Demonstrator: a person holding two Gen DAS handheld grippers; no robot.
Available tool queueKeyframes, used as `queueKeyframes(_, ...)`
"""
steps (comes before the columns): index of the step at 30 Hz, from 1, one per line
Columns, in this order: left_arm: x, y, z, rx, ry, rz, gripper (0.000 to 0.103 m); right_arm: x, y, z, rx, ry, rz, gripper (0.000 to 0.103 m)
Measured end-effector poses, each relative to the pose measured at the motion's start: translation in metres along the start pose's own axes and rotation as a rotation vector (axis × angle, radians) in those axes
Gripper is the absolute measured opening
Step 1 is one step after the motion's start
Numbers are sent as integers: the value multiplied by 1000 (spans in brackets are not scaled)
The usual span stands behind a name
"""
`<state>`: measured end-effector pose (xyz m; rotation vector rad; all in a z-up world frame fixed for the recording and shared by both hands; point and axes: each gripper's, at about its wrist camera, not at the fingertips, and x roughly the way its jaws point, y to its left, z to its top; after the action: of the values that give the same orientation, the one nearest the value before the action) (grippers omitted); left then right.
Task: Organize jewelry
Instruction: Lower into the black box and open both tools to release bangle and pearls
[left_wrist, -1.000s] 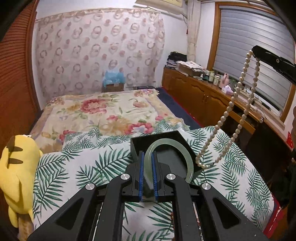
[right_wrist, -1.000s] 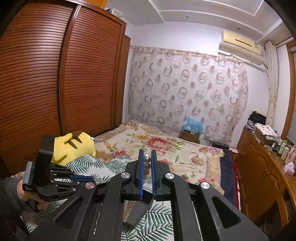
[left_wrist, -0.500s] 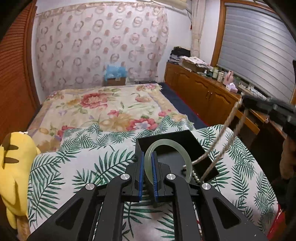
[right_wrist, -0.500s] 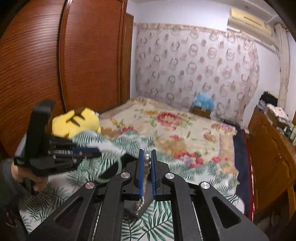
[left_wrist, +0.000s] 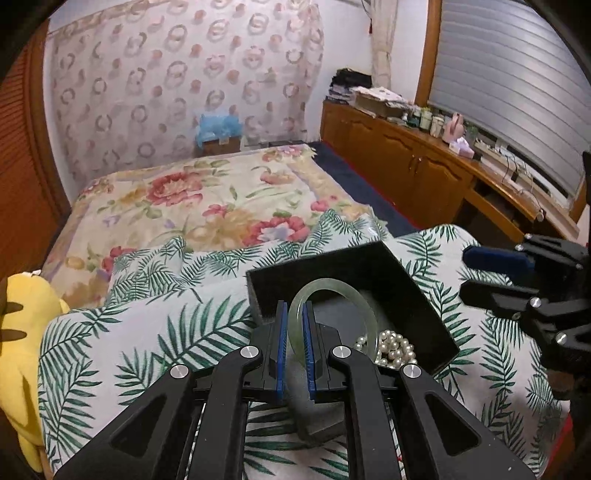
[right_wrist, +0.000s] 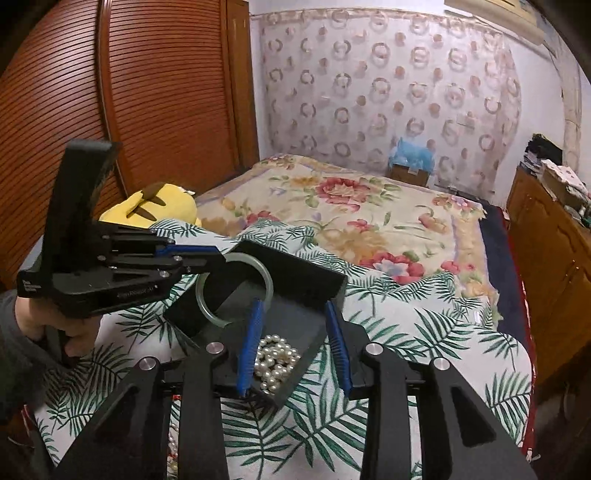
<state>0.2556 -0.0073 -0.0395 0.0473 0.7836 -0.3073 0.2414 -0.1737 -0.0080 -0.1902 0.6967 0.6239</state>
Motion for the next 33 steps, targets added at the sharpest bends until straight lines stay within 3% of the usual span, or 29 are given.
queueKeyframes(10,7,-13,-2,32,22,-26,9,-14,-8,-30,52,6,-25,38)
queueKeyframes(17,-20,-19,-8,32,-14,-36,9,-28,5,-52,52,16,-26,38)
queueKeyframes(21,-42,-25,-24,44,-34,-36,19,-37,15,-66,62,19,-21,38)
queueKeyframes(33,-85,-24,-96,22,-27,-36,21,-54,55,-130,69,79,16,32)
